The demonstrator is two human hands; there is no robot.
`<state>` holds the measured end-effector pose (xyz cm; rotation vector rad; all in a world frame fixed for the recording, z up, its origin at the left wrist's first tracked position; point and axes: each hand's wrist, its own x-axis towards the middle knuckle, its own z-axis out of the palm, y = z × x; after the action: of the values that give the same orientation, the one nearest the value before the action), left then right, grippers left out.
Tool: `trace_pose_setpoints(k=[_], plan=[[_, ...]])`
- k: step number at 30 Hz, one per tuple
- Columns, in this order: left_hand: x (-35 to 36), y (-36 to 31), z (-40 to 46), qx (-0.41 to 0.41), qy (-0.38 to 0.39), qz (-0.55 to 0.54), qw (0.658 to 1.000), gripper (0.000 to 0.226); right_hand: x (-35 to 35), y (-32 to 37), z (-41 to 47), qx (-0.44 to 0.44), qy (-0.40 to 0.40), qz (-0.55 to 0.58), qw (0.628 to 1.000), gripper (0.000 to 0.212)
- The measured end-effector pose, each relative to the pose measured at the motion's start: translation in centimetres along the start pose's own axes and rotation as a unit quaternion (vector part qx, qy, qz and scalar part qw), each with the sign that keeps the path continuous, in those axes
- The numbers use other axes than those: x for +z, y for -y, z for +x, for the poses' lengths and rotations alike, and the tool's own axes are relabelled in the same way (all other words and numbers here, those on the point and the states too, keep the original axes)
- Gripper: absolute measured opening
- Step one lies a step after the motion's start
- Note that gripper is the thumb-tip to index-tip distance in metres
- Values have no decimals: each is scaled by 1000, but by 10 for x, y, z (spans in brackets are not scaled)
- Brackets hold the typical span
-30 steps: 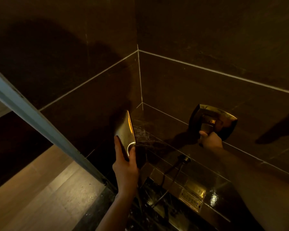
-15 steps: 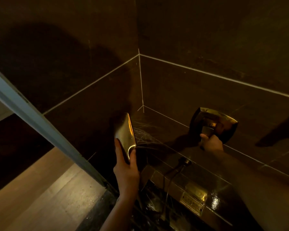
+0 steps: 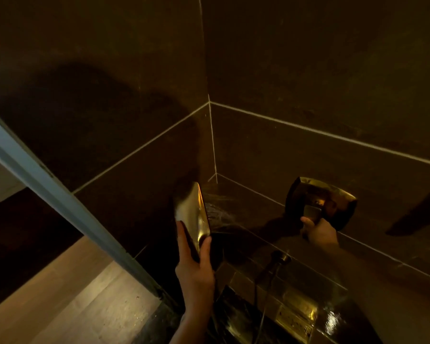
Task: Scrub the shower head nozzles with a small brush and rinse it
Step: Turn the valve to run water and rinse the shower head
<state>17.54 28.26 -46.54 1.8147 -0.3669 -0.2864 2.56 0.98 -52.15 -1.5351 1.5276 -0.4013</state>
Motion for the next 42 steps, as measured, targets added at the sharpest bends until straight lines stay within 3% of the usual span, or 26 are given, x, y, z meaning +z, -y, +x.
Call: trace_pose_setpoints(k=[13,18,42], plan=[[4,-25,10,15,9,-41,999,76,-5,1,-9,-3,4,-17,1000,16],[4,-26,10,6,6,-33,999,77,-2,-2,-10,-10,-6,-4,1000,27],[-4,-22,11,-21,11,-27,999,76,4,1,-1,25,-20,-57,998,33]])
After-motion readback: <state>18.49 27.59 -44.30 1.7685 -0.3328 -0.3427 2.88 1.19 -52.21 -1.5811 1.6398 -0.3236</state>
